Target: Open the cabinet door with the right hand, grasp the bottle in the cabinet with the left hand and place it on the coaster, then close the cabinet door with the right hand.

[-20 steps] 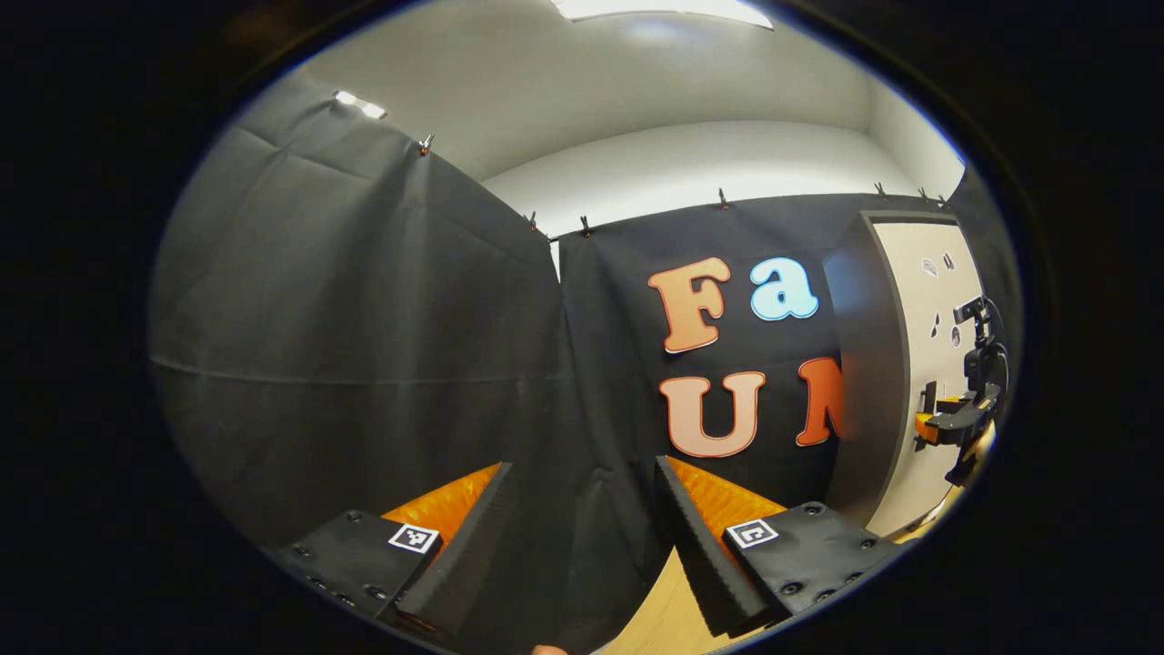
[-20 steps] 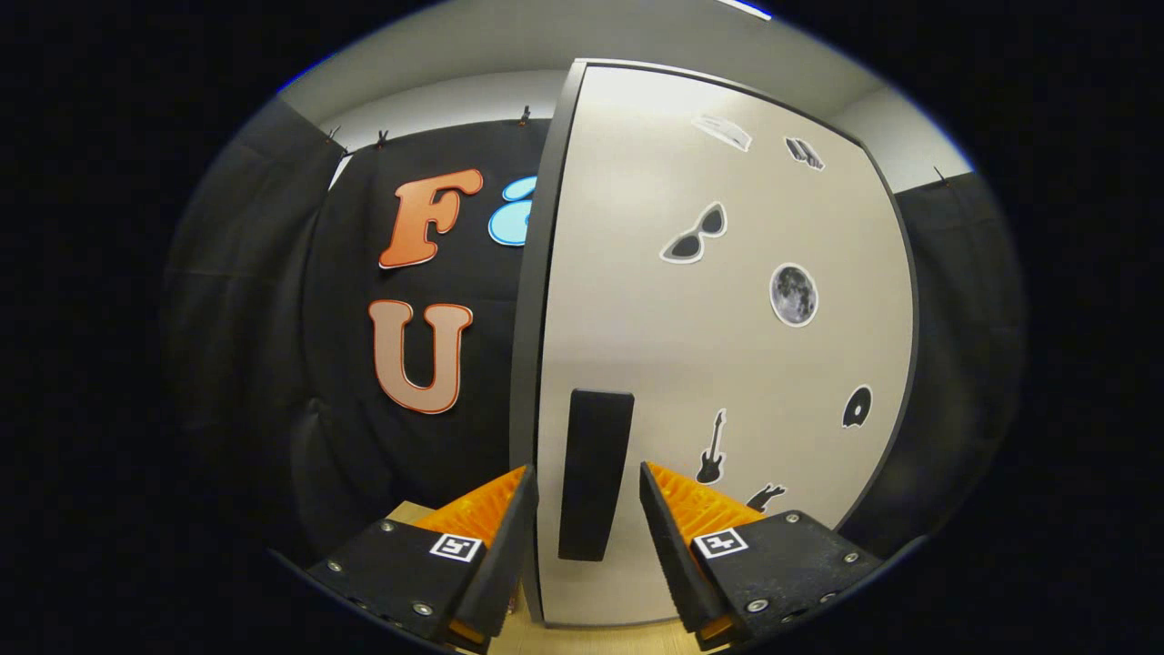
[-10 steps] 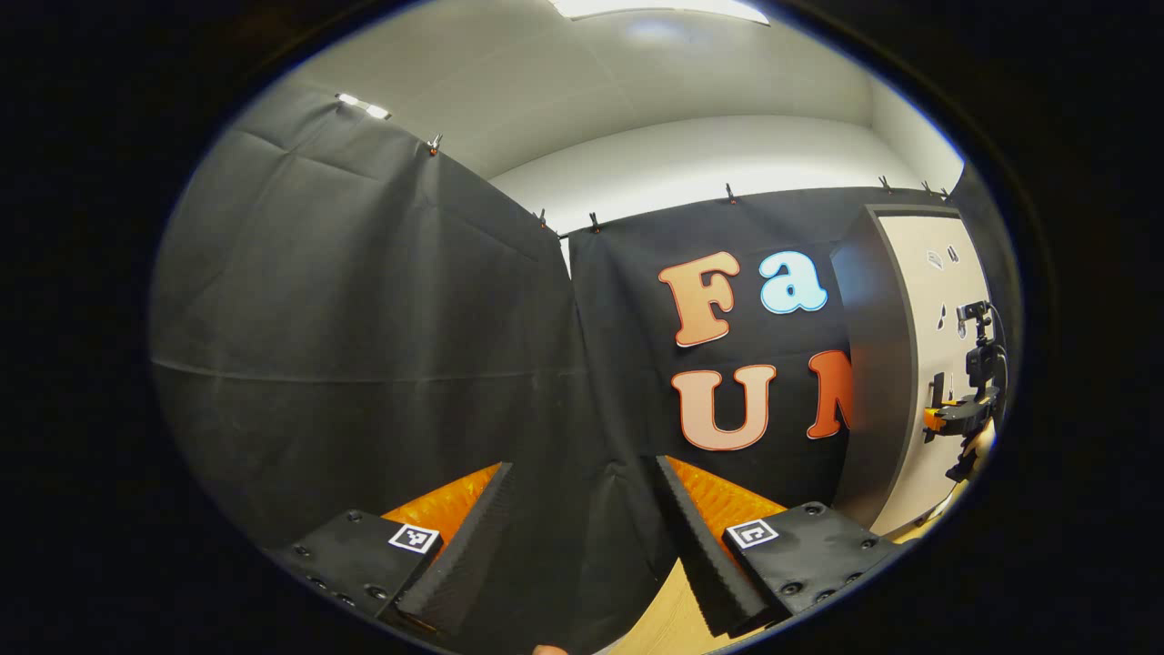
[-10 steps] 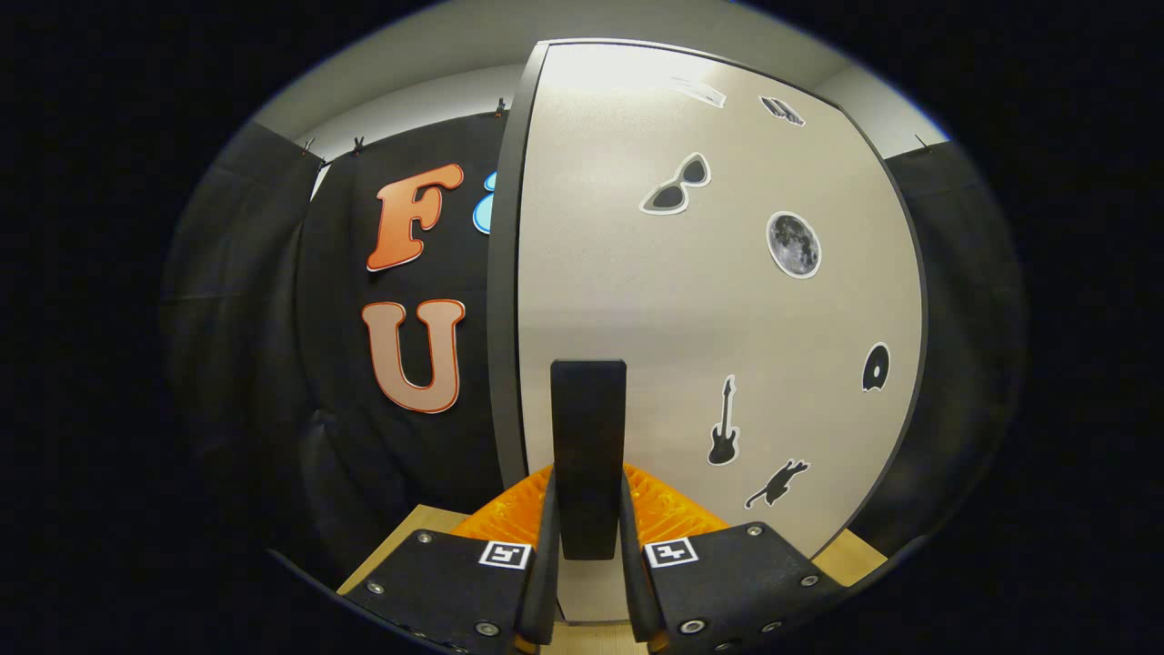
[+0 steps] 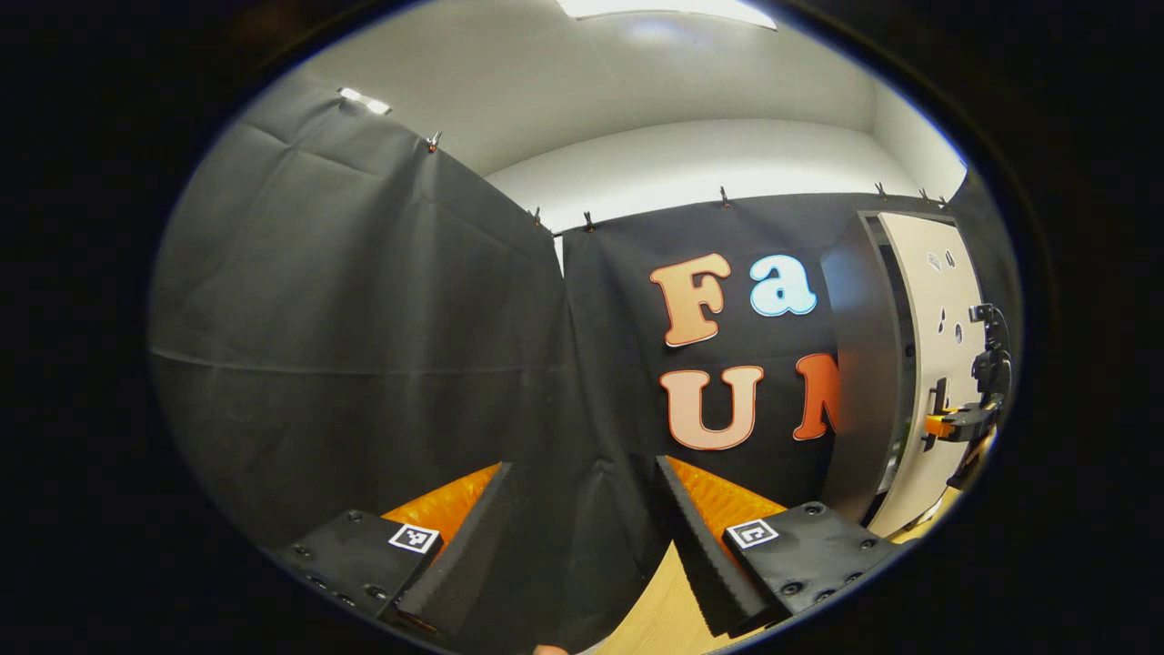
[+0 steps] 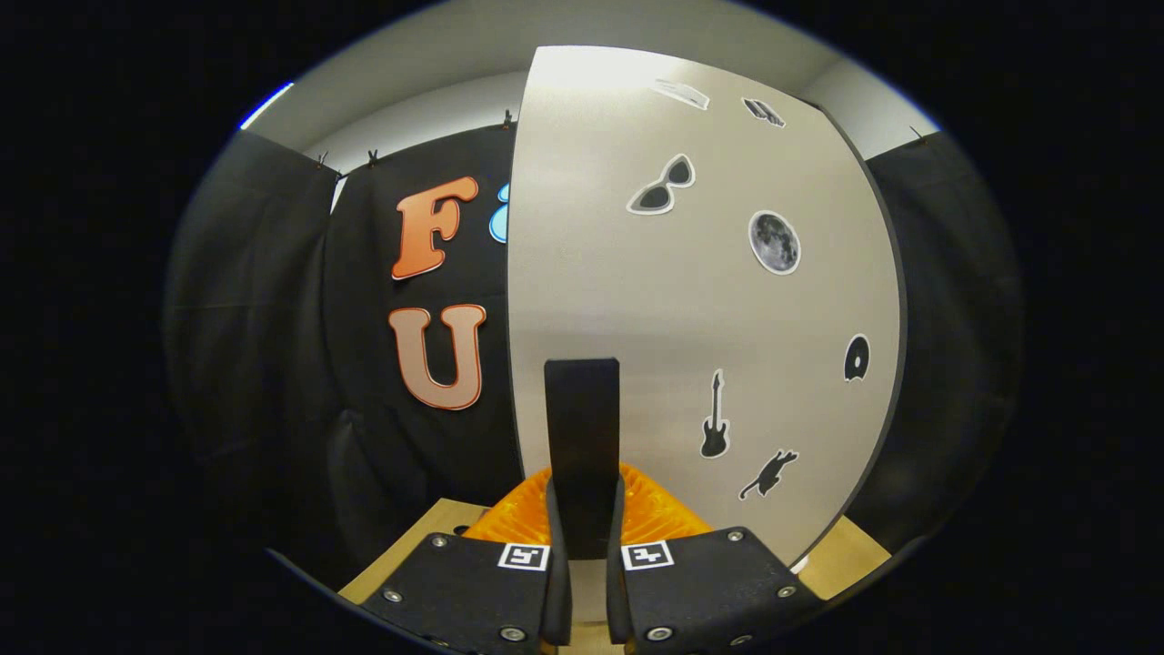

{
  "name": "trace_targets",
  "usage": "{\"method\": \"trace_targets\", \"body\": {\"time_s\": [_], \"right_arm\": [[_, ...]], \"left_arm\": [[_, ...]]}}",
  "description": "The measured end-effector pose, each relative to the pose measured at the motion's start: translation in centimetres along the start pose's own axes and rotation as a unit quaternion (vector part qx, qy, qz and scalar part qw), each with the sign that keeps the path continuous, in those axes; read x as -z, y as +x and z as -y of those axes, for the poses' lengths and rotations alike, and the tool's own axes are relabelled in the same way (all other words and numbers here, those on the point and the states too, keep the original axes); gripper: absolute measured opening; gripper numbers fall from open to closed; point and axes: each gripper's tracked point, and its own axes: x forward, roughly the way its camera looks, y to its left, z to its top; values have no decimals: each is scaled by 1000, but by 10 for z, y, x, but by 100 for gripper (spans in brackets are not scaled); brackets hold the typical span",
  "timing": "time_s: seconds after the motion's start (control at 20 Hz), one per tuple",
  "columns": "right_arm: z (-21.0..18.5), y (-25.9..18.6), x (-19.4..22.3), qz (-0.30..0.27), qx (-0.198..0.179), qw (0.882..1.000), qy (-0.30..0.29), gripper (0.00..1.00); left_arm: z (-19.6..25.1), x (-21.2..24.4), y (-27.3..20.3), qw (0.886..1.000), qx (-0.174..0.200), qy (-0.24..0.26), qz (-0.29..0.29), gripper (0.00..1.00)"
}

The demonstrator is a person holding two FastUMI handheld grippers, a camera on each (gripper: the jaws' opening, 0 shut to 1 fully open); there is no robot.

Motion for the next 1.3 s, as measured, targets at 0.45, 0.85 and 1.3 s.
{"method": "trace_targets", "body": {"time_s": [0.45, 0.85, 1.3], "right_arm": [[9, -23, -5, 5, 3, 1000, -14, 11], [26, -36, -6, 5, 25, 999, -25, 11], [47, -52, -6, 4, 74, 997, -32, 10]], "left_arm": [[19, -3, -9, 1000, 28, -9, 7, 99], [38, 4, 3, 998, 53, -18, 2, 99], [83, 8, 23, 995, 99, -31, 4, 99]]}}
